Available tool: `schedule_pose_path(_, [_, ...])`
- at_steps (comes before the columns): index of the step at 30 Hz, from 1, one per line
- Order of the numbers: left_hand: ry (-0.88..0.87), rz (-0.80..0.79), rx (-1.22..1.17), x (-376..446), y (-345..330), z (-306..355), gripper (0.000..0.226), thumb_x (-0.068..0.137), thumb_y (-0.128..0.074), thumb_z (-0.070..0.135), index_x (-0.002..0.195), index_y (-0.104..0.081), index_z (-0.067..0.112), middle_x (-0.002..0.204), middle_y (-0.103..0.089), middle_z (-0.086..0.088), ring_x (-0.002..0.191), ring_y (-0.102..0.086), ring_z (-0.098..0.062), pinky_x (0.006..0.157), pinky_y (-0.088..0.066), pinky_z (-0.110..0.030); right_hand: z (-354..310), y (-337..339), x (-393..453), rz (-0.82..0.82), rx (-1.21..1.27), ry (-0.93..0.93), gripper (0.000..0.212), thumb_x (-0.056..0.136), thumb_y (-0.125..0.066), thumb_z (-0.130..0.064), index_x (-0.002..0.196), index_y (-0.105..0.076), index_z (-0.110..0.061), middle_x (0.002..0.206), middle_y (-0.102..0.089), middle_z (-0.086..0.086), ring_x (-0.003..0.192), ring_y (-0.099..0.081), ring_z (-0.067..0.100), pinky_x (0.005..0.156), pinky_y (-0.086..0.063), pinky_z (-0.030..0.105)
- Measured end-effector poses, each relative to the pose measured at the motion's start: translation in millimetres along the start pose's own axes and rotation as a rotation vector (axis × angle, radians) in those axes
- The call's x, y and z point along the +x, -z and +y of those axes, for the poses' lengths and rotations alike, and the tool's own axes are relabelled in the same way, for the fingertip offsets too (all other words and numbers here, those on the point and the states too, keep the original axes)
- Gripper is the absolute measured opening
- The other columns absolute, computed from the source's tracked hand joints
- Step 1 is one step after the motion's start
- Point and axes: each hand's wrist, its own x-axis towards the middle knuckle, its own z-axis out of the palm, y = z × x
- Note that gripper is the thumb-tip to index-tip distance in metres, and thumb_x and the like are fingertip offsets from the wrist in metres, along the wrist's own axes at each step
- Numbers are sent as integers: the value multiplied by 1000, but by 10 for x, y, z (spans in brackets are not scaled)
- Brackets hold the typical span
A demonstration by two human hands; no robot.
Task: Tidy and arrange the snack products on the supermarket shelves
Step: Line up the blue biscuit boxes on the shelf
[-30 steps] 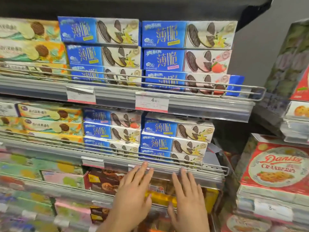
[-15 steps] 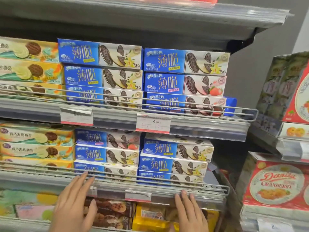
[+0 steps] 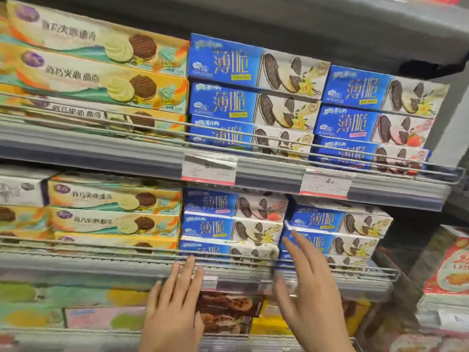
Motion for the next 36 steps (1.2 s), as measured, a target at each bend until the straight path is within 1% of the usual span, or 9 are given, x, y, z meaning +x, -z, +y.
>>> schedule_pose_path(3, [-19, -15, 11, -23, 48, -15, 80, 71, -45, 33, 150, -48, 17, 163, -32, -3, 147, -35, -28, 107, -37, -54, -209, -59, 326, -4, -73, 55, 62, 91, -62, -27, 149, -45, -13, 155, -42, 6, 143, -39, 27, 115, -37, 45])
schedule_pose_path(6, [-19, -43, 2, -42, 97, -39, 81, 70, -56, 27, 149, -48, 18, 164, -31, -3, 146, -38, -30, 104, -42, -55, -346, -136, 712, -1, -236, 137, 61, 88, -58, -29, 144, -48, -8, 144, -50, 15, 133, -46, 38, 110, -40, 56])
schedule_pose_path(11, [-2, -134, -38, -52, 157, -23, 95, 60, -76, 25, 150, -47, 16, 164, -30, -4, 146, -39, -32, 102, -45, -58, -388, -198, 1213, -153, -411, 144, 49, 89, -57, -47, 123, -58, -12, 103, -67, 14, 94, -63, 40, 80, -51, 47])
schedule_pose_path(17, [29, -235, -51, -35, 169, -2, 107, 52, -79, 34, 152, -44, 18, 166, -25, -3, 146, -38, -32, 104, -42, -57, -381, -26, 1560, -515, -365, 47, 46, 96, -44, -65, 88, -54, -21, 82, -61, 0, 88, -61, 30, 68, -45, 36])
schedule_pose_path(19, [31, -233, -48, -27, 146, -1, 111, 50, -80, 37, 152, -43, 17, 167, -24, -3, 146, -38, -33, 106, -36, -57, -349, -5, 1586, -545, -368, 108, 40, 97, -48, -61, 93, -55, -21, 81, -58, -3, 85, -58, 27, 65, -44, 35])
schedule_pose_path(22, [47, -231, -31, -9, 122, 31, 117, 48, -84, 41, 154, -39, 17, 167, -22, -4, 147, -35, -34, 105, -29, -56, -272, 19, 1532, -494, -393, 187, 25, 97, -55, -47, 106, -52, -24, 87, -62, -1, 93, -65, 31, 67, -47, 36])
schedule_pose_path(25, [54, -203, -26, -5, 114, 67, 120, 46, -85, 44, 154, -39, 16, 167, -23, -5, 147, -34, -33, 105, -29, -55, -195, -12, 1384, -308, -424, 298, 49, 90, -66, -44, 132, -54, -23, 103, -69, 3, 91, -68, 36, 67, -52, 39])
schedule_pose_path(30, [35, -251, 10, -30, 134, 52, 115, 46, -80, 47, 151, -45, 16, 167, -24, -4, 146, -36, -33, 100, -44, -58, -96, 85, 1084, -112, -367, 405, 62, 69, -86, -35, 124, -63, -19, 103, -68, 2, 87, -64, 32, 66, -55, 40])
schedule_pose_path(36, [30, -421, 123, 104, 451, 112, 109, 48, -76, 70, 143, -53, 23, 162, -29, -5, 137, -49, -31, 89, -56, -56, 38, 360, 757, -99, -279, 477, 65, 68, -90, -41, 124, -62, -23, 115, -68, -4, 94, -61, 24, 70, -55, 38])
